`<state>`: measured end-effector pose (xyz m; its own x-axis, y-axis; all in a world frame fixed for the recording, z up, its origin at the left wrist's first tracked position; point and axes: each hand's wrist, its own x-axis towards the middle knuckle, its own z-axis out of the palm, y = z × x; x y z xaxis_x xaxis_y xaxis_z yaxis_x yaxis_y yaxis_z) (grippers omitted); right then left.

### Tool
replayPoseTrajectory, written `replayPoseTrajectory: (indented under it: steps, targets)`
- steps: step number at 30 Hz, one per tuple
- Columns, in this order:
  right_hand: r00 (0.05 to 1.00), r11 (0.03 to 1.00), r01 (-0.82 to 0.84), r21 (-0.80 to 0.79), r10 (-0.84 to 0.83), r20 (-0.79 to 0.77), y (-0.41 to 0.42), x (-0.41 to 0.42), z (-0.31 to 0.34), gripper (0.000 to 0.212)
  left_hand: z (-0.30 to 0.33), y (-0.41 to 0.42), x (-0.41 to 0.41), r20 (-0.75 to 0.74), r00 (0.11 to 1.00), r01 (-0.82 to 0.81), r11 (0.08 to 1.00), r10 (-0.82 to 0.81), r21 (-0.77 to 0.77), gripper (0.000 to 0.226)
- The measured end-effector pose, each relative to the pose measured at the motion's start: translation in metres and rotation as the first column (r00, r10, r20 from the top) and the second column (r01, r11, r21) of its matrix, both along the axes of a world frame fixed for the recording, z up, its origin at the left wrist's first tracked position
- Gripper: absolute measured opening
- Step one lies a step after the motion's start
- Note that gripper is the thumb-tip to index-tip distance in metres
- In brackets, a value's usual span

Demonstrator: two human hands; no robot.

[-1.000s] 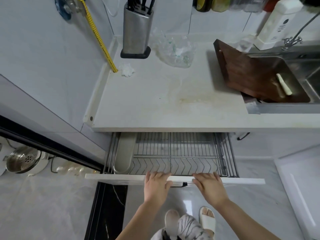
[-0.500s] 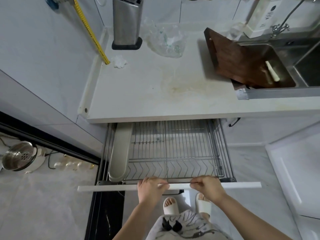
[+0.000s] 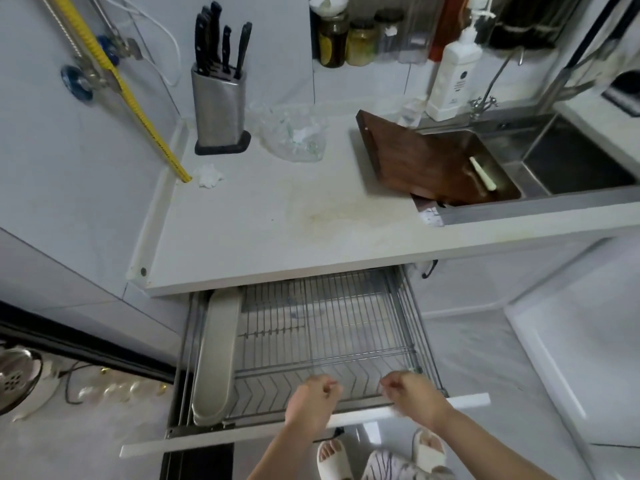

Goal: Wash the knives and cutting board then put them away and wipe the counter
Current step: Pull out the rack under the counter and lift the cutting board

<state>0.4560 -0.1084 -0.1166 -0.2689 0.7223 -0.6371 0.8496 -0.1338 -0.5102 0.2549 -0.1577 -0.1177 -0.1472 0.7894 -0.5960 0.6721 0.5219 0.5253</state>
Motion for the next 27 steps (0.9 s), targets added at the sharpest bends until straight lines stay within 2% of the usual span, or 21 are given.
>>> replayPoseTrajectory:
  steps: [6, 7, 8, 11, 16, 21, 27]
  targets:
    - [0.995, 0.99, 0.099, 0.104, -0.098, -0.017, 0.026, 0.051, 0.013, 0.017, 0.017, 0.04, 0.047, -0.001, 0.994, 0.108, 0.994, -0.108, 0.002, 0.029]
    - [0.994, 0.987, 0.105, 0.123, -0.102, -0.031, 0.032, 0.06, 0.013, 0.024, 0.018, 0.047, 0.056, 0.015, 0.993, 0.119, 0.993, -0.12, 0.017, 0.028]
    - [0.995, 0.985, 0.099, 0.141, -0.094, -0.046, 0.038, 0.071, 0.013, 0.027, 0.021, 0.055, 0.068, 0.027, 0.992, 0.124, 0.992, -0.124, 0.018, 0.027]
    - [0.996, 0.976, 0.074, 0.204, -0.063, -0.06, 0.061, 0.103, 0.021, 0.017, 0.03, 0.078, 0.106, 0.017, 0.993, 0.114, 0.993, -0.115, 0.025, 0.029]
    - [0.997, 0.958, -0.01, 0.287, 0.031, -0.069, 0.111, 0.174, 0.049, 0.025, 0.053, 0.122, 0.189, -0.023, 0.991, 0.13, 0.99, -0.129, 0.052, 0.027]
    - [0.995, 0.922, -0.046, 0.384, 0.077, -0.066, 0.175, 0.25, 0.074, 0.03, 0.082, 0.182, 0.26, -0.053, 0.987, 0.156, 0.973, -0.149, 0.169, 0.029]
    - [0.994, 0.894, 0.048, 0.446, 0.003, -0.112, 0.24, 0.313, 0.109, 0.029, 0.115, 0.251, 0.309, 0.038, 0.989, 0.127, 0.954, -0.143, 0.272, 0.028]
